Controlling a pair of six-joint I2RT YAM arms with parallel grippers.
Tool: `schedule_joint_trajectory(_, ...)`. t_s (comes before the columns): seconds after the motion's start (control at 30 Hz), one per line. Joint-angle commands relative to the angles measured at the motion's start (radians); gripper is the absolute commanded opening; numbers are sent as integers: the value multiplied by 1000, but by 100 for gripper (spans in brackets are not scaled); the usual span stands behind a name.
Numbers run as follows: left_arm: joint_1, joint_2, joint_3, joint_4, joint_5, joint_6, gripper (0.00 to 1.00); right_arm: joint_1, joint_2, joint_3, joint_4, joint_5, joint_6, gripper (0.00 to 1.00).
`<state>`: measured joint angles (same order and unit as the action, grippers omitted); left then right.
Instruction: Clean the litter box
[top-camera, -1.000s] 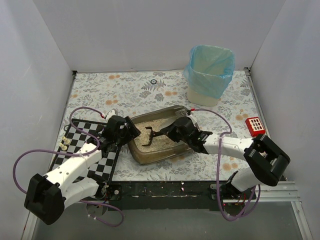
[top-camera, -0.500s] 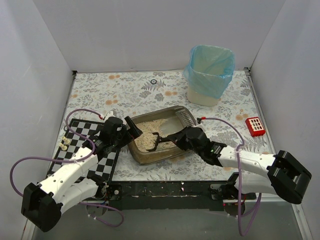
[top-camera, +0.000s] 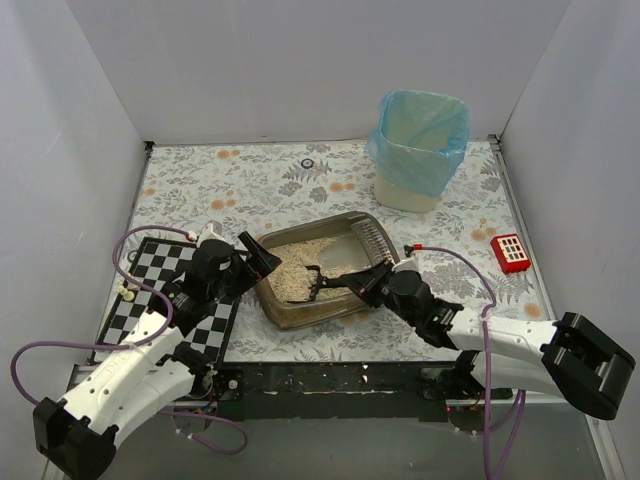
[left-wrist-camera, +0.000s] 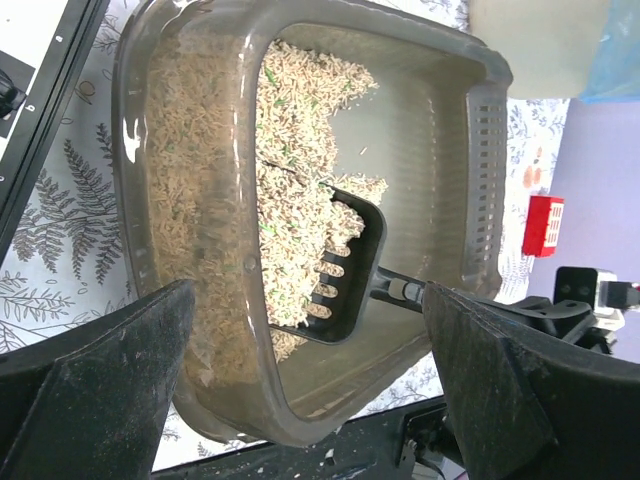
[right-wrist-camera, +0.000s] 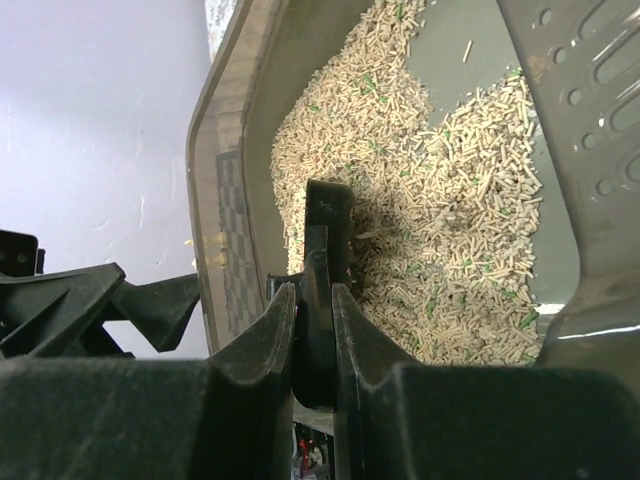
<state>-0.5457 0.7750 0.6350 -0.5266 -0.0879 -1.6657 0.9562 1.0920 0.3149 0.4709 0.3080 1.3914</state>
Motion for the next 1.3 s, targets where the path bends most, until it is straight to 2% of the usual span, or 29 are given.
schedule_joint_trajectory(0.0, -3, -48, 0, -1, 23, -11, 98, 6, -23, -39, 261, 3, -2, 1)
schedule_joint_trajectory(0.43, -3, -65, -12, 20, 88, 21, 98, 4, -205, -71, 279, 172, -28, 1)
schedule_joint_trajectory(0.6, -3, -75, -20, 36, 88, 17, 98, 6, -325, -138, 275, 206, -34, 1)
schedule_joint_trajectory(0.7, -3, -79, -37, 62, 138, 15, 98, 6, -369, -187, 275, 233, -6, 1)
schedule_joint_trajectory(0.83, -3, -83, -47, 63, 143, 15, 98, 6, -415, -270, 365, 255, 23, 1)
schedule_joint_trajectory(1.17, -3, -114, -72, 82, 169, 4, 98, 6, -480, -356, 387, 269, 73, 1)
schedule_joint_trajectory(1.27, -3, -115, -80, 96, 171, 1, 98, 6, -459, -289, 345, 243, 52, 1)
